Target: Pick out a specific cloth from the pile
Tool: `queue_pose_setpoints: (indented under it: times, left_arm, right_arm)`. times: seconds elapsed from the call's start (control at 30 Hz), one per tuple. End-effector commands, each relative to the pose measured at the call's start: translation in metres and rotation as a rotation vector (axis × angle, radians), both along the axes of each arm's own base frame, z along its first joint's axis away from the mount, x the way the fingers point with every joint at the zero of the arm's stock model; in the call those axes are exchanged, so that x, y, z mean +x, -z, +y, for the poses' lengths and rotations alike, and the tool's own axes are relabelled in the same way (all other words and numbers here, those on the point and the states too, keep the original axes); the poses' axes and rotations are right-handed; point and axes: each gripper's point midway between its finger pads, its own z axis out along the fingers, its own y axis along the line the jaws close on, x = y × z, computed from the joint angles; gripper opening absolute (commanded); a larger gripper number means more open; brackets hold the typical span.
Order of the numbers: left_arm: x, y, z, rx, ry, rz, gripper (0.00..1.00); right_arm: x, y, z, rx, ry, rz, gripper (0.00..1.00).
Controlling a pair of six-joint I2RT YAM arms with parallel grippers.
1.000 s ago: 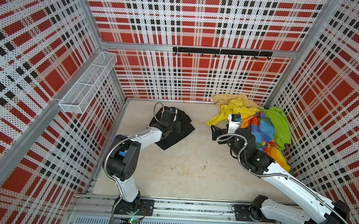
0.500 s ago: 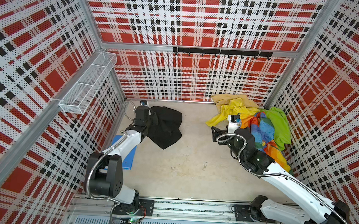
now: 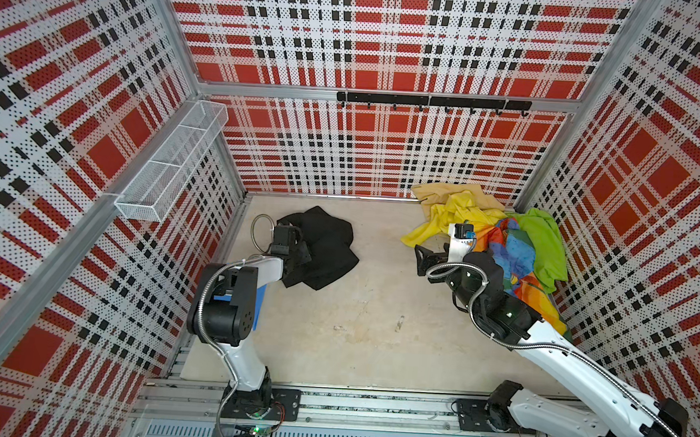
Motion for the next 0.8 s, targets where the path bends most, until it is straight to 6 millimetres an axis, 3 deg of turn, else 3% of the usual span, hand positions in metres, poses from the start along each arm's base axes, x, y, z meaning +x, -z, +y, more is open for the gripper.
queue_pose_setpoints:
  times: [0.0, 0.23, 0.33, 0.53, 0.63, 0.67, 0.77]
  left_arm:
    - [0.022, -0.013, -0.017, -0.040, 0.021, -0.071, 0.21]
    - [0.044, -0.018, -0.018, -0.085, 0.010, -0.145, 0.31]
    - [0.038, -0.030, -0.017, -0.093, 0.010, -0.167, 0.41]
    - [-0.011, -0.057, -0.017, -0.100, 0.017, -0.209, 0.67]
    - [-0.037, -0.073, -0.017, -0.096, 0.015, -0.246, 0.95]
    - [-0.046, -0.077, -0.017, -0.092, 0.020, -0.256, 0.99]
    - [-0.066, -0.096, -0.019, -0.076, 0.033, -0.298, 0.99]
  right_arm:
    - [-0.004, -0.009, -0.007, 0.020, 0.015, -0.022, 0.90]
    - [-0.009, -0.017, -0.024, -0.034, 0.060, -0.048, 0.97]
    - [-0.013, -0.019, -0.033, -0.051, 0.077, -0.054, 0.98]
    - [-0.014, -0.021, -0.048, -0.127, 0.121, -0.084, 1.00]
    - [-0.015, -0.022, -0.053, -0.159, 0.125, -0.097, 1.00]
    - [-0.015, -0.021, -0.054, -0.165, 0.127, -0.100, 1.00]
    - [-0.015, -0.018, -0.060, -0.176, 0.134, -0.112, 1.00]
